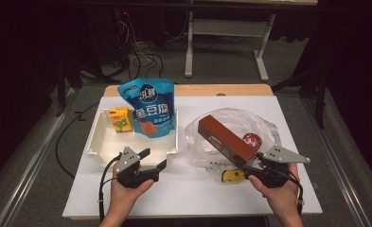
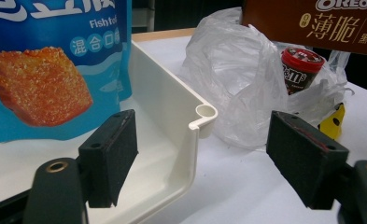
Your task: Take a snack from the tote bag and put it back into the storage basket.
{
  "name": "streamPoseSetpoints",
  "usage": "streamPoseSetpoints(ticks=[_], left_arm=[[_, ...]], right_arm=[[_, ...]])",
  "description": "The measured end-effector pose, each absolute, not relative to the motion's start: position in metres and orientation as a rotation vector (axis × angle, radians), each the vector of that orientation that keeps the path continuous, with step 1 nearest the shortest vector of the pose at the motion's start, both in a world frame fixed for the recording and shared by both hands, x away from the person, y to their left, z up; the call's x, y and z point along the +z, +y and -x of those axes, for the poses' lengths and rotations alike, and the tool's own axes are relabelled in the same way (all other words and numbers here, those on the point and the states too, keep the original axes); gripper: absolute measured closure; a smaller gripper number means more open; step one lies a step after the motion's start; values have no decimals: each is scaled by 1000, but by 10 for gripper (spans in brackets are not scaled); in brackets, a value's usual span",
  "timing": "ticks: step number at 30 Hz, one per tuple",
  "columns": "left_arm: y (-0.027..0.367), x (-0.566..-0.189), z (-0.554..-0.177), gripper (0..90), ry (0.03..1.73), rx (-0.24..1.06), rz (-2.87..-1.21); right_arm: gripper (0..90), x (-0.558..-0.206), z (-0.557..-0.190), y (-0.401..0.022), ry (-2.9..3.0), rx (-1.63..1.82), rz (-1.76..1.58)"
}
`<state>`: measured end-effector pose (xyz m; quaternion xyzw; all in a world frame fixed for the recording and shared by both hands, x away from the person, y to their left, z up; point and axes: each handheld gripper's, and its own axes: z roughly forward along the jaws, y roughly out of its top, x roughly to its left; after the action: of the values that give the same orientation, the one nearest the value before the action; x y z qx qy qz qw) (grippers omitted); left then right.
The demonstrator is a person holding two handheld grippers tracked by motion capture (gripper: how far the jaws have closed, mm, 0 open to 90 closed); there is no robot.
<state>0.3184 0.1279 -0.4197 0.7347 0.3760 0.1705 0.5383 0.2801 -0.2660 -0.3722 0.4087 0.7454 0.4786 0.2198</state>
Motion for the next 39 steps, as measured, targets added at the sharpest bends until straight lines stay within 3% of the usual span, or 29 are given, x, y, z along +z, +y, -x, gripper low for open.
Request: streamPoseSetpoints(ticks=[15,39], left_arm=[[126,-414,-320,106,820,342,-1765],[106,-407,-343,133,643,275,-1822]], right_arm=[[467,-373,-277,-256,2129,1369,-1017],[466,-376,-272,-238,2237,1439,-860]])
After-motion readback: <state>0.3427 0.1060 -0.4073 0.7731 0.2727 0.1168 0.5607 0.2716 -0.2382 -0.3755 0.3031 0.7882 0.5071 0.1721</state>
